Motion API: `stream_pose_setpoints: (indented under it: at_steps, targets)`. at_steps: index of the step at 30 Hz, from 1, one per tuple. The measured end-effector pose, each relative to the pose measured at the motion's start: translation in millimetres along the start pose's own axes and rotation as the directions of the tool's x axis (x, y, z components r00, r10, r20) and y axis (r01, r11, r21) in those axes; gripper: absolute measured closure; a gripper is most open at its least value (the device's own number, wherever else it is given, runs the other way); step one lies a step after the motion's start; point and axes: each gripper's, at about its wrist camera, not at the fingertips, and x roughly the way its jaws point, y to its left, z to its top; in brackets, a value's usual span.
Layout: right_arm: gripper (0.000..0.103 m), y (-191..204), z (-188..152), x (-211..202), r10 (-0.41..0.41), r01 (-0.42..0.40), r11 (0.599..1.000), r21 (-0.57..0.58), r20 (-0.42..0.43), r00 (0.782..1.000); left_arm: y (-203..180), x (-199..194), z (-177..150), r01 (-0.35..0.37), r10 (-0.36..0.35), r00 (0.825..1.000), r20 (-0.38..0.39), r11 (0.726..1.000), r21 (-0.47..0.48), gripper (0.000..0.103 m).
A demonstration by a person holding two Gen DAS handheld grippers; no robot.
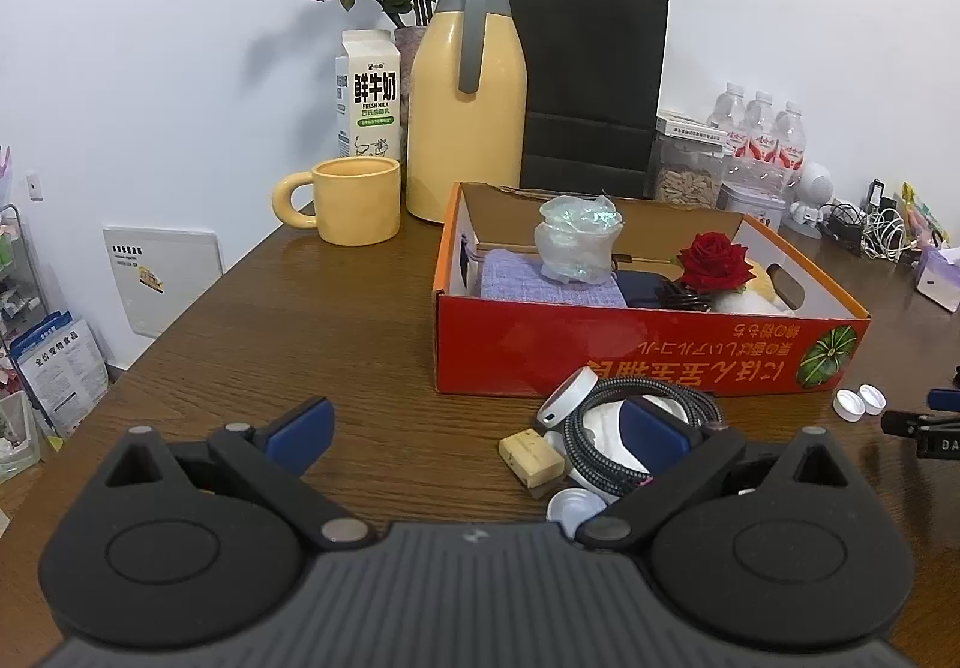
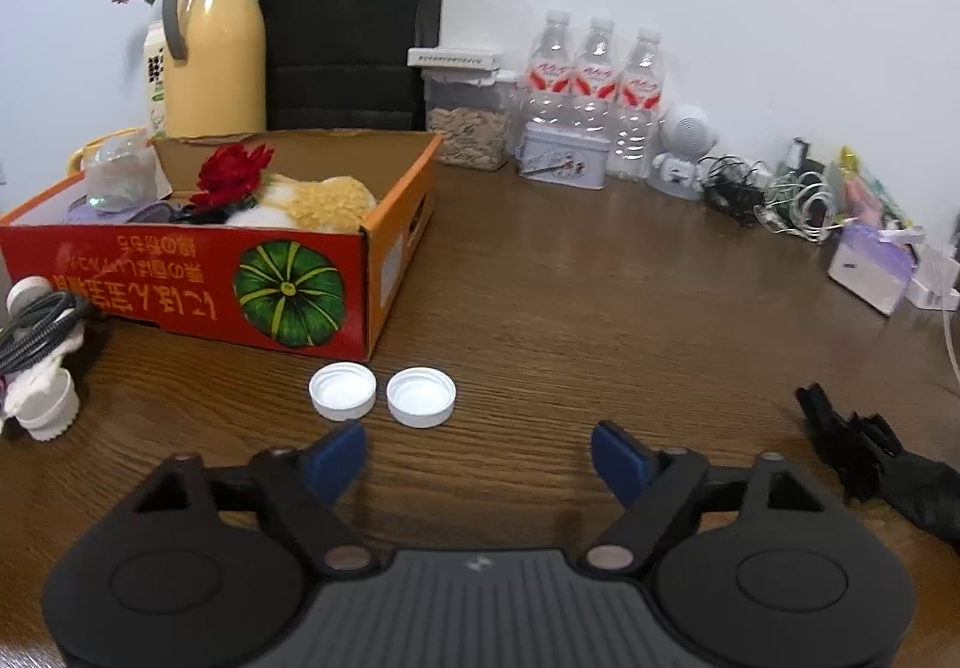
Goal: Organize objects
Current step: 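Withdraw both tools from the box toward the white bottle caps on the table, then grasp a white bottle cap with the right tool, then grasp the small white ramekin with the left tool while the right tool holds the cap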
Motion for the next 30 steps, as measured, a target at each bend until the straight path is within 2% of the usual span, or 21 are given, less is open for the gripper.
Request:
stream_pose_setpoints:
  at_steps: [6, 8, 10, 18, 24, 30]
  targets:
    - [0.046, -1, 12, 23, 0.059, -0.06, 0.998, -0.027, -0.03, 0.998, 1, 2, 0, -0.017, 0.017, 1.0, -0.009, 1.0, -0.007, 0.0]
    - [0.063, -1, 17, 28, 0.087, -0.087, 0.996, -0.015, -0.033, 0.996, 3, 3, 0, -0.021, 0.021, 1.0, -0.015, 1.0, -0.014, 0.0]
    - [0.076, 1, 17, 30, 0.107, -0.108, 0.994, -0.013, -0.024, 0.994, 5, 3, 0, -0.026, 0.026, 0.999, -0.02, 0.999, -0.018, 0.0]
    - [0.076, 4, 12, 20, 0.103, -0.102, 0.995, -0.006, 0.048, 0.994, 8, 10, -5, -0.03, 0.028, 0.999, -0.043, 0.999, -0.032, 0.0]
    - [0.076, 6, 7, -2, 0.054, -0.055, 0.998, 0.006, 0.145, 0.988, -2, 8, -20, 0.03, -0.031, 0.997, -0.075, 0.999, -0.014, 0.0]
    - [0.076, 26, -4, -26, 0.079, -0.076, 0.997, -0.025, 0.199, 0.977, -23, 5, -40, 0.085, -0.082, 0.991, -0.105, 0.996, 0.028, 0.0]
